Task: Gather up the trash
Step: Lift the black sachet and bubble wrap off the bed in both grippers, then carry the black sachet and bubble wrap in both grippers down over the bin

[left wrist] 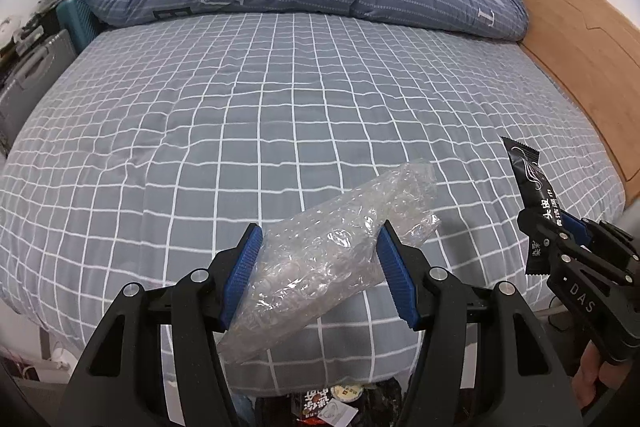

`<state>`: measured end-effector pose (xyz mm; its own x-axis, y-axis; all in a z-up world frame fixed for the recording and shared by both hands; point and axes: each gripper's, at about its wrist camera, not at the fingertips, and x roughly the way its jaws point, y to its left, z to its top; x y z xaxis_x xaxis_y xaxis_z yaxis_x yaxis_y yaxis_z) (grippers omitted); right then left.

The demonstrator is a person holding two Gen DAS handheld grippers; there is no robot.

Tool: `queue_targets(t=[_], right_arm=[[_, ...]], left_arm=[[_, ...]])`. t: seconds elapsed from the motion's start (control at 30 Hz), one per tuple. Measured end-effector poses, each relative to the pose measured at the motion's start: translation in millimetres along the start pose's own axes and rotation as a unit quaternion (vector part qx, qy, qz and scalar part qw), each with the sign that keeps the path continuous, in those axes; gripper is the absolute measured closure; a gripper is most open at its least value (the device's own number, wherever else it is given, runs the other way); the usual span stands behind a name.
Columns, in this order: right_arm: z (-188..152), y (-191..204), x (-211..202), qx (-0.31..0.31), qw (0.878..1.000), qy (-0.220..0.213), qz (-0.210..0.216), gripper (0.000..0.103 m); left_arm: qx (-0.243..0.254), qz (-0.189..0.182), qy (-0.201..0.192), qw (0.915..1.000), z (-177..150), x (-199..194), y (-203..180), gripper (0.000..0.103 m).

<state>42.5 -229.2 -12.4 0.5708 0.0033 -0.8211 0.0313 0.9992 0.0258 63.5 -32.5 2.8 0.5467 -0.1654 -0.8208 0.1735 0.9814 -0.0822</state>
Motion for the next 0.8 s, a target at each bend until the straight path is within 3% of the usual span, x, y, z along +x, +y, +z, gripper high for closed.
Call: queue_targets(t=[0.8], right_arm=[[-76.6,23.4,-57.2,-0.006,1.000,0.005,0.020,0.077]], left_arm=[[-0.029,0.000,0.009,0.9995,-81.5,-58.7,3.1,0.046]])
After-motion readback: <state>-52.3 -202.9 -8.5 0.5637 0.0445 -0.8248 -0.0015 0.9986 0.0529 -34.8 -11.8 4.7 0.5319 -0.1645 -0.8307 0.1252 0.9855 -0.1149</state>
